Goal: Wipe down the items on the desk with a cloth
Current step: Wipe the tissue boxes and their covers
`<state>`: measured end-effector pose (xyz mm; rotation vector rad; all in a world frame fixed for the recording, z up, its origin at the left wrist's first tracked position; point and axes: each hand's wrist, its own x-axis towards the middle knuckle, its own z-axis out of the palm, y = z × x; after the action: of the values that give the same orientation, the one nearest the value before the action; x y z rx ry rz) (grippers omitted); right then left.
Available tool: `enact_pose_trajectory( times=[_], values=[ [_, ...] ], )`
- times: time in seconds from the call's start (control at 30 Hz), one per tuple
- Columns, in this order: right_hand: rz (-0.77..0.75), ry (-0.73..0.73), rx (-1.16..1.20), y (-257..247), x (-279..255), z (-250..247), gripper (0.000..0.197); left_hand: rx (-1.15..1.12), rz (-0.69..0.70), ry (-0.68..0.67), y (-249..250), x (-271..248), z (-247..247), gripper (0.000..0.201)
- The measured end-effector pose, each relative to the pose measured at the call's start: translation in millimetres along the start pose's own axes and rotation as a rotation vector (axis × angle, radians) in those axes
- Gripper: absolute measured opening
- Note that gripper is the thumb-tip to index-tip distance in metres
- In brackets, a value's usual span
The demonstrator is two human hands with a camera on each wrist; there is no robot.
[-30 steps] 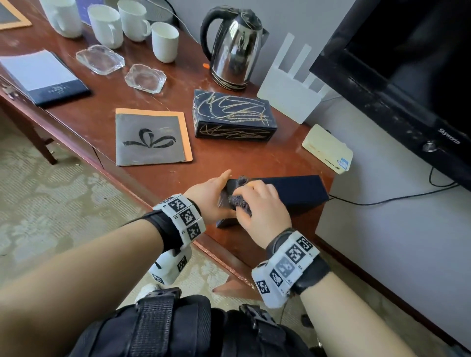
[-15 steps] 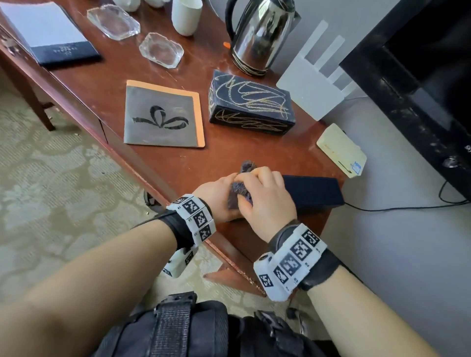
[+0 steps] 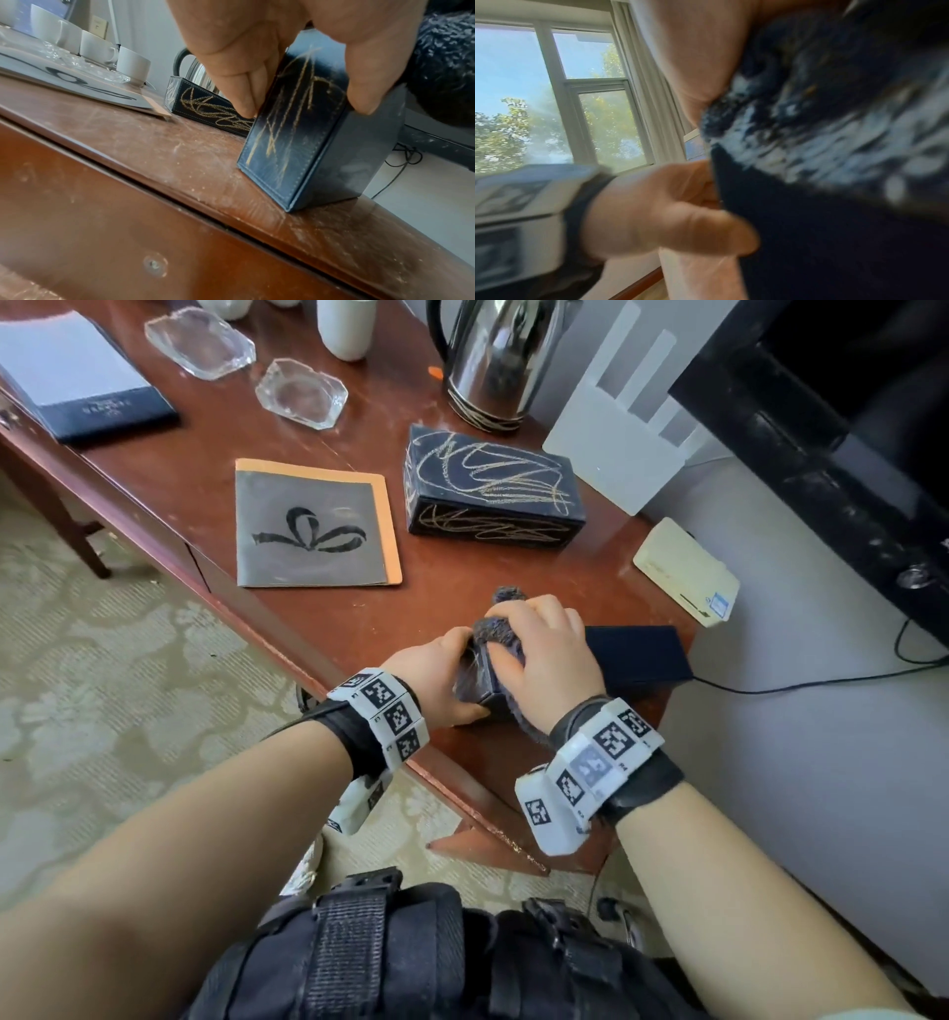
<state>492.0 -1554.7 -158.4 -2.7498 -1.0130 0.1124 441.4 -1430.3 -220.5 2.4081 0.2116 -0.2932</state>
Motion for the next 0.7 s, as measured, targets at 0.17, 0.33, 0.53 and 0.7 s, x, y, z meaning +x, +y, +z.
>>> enact_pose_trajectory(
  times=[0.17,0.33,0.53,0.7],
  values=[
    [0.346,0.081,-0.055,81.4,4.9,-18.0,0.035,-0.001,-0.003,0.002,3.2,-2.9,-2.9,0.090],
    [0.617,0.125,-0.095,135.3,12.2,-36.0,0.037,0.029,-0.013,-0.017,4.5,-2.1,-2.7,0.090],
    [0.471,0.154,-0.104,92.7,11.3,-16.9,0.030,0.058,-0.019,-0.011,3.5,0.9,0.5,0.089],
    [0.027,0.131,0.006,9.6,-9.5,6.3,0.031,0.043,-0.040,0.015,0.4,2.8,5.8,0.089]
  ],
)
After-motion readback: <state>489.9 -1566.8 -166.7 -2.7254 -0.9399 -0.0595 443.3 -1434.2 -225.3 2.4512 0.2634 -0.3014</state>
